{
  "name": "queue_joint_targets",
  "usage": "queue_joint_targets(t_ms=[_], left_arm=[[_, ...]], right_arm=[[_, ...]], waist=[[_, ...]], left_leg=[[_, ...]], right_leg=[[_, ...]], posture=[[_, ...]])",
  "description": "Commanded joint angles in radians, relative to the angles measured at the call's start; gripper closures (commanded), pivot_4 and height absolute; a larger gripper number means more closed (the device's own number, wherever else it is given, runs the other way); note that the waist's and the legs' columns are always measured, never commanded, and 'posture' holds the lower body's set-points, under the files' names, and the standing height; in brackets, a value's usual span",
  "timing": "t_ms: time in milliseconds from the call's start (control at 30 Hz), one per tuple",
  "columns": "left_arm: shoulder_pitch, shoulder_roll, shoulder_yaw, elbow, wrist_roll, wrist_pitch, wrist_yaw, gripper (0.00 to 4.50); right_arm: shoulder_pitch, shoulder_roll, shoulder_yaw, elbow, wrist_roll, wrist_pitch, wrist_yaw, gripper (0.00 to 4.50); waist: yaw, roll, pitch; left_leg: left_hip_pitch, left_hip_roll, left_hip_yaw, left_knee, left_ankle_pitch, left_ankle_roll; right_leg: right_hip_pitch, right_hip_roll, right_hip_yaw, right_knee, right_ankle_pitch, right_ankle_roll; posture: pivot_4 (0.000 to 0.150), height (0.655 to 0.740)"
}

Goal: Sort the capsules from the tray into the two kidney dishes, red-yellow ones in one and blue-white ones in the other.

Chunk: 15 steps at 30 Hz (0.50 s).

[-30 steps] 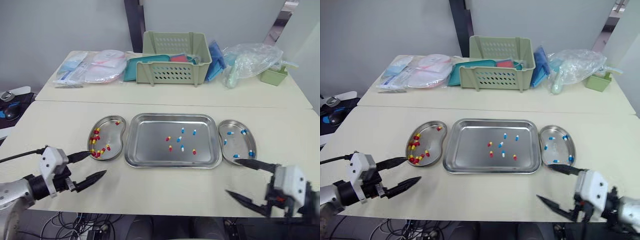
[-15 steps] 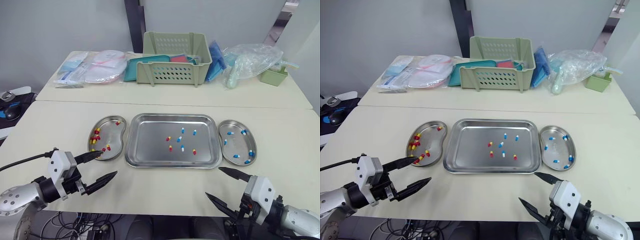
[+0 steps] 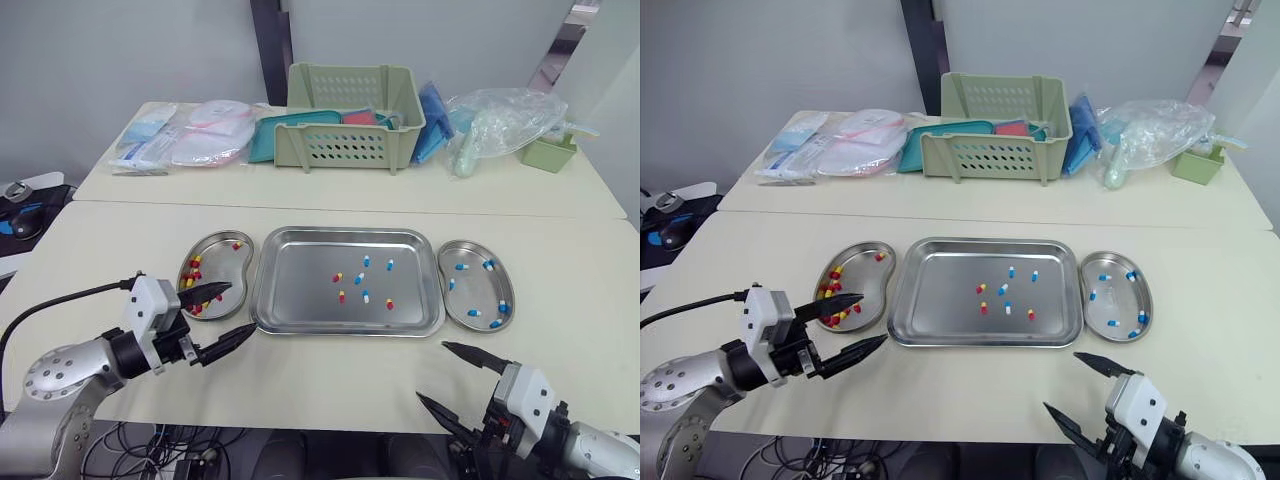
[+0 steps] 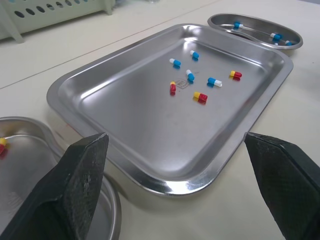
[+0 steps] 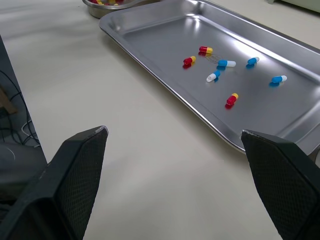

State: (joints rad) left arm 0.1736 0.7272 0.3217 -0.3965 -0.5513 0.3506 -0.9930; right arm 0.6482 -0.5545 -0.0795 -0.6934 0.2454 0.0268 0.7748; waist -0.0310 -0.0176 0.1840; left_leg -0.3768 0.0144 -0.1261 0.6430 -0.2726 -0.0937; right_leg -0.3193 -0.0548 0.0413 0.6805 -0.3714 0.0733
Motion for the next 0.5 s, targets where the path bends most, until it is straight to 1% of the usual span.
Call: queue_joint_targets(t_ms=[33,167,333,433,500], left_arm=[[-0.039,0.029,-0.029,-0.032,-0.017,0.027,-0.011,0.03],[-0.145,0.030,-0.094,-0.004,-0.023,0.040,-0.031,0.03],[-0.253,0.005,-0.185,0.054,-0.009,0.039,-0.065,0.03],[-0.301,-0.013,-0.252,0.063,0.009,0.035,-0.073,0.60],[-0.322,-0.026,-0.287,0.074,0.018,0.030,-0.077,0.60]], right_arm=[[0.008,0.008,0.011,-0.037,-0.007,-0.023,-0.021,0.00],[0.000,0.015,0.042,-0.070,-0.008,-0.006,-0.043,0.00],[0.002,0.021,0.071,-0.094,-0.021,0.006,-0.078,0.00],[0.010,0.020,0.083,-0.100,-0.031,0.006,-0.091,0.00],[0.012,0.019,0.091,-0.103,-0.034,0.007,-0.100,0.00]], waist=[[0.000,0.000,0.000],[0.000,0.000,0.000],[0.000,0.000,0.000],[0.000,0.000,0.000],[0.000,0.000,0.000]], left_leg=[[0.000,0.000,0.000,0.000,0.000,0.000],[0.000,0.000,0.000,0.000,0.000,0.000],[0.000,0.000,0.000,0.000,0.000,0.000],[0.000,0.000,0.000,0.000,0.000,0.000],[0.000,0.000,0.000,0.000,0.000,0.000]], right_leg=[[0.000,0.000,0.000,0.000,0.000,0.000],[0.000,0.000,0.000,0.000,0.000,0.000],[0.000,0.000,0.000,0.000,0.000,0.000],[0.000,0.000,0.000,0.000,0.000,0.000],[0.000,0.000,0.000,0.000,0.000,0.000]], posture=[[0.150,0.7400],[0.150,0.7400],[0.150,0.7400],[0.150,0.7400],[0.150,0.7400]])
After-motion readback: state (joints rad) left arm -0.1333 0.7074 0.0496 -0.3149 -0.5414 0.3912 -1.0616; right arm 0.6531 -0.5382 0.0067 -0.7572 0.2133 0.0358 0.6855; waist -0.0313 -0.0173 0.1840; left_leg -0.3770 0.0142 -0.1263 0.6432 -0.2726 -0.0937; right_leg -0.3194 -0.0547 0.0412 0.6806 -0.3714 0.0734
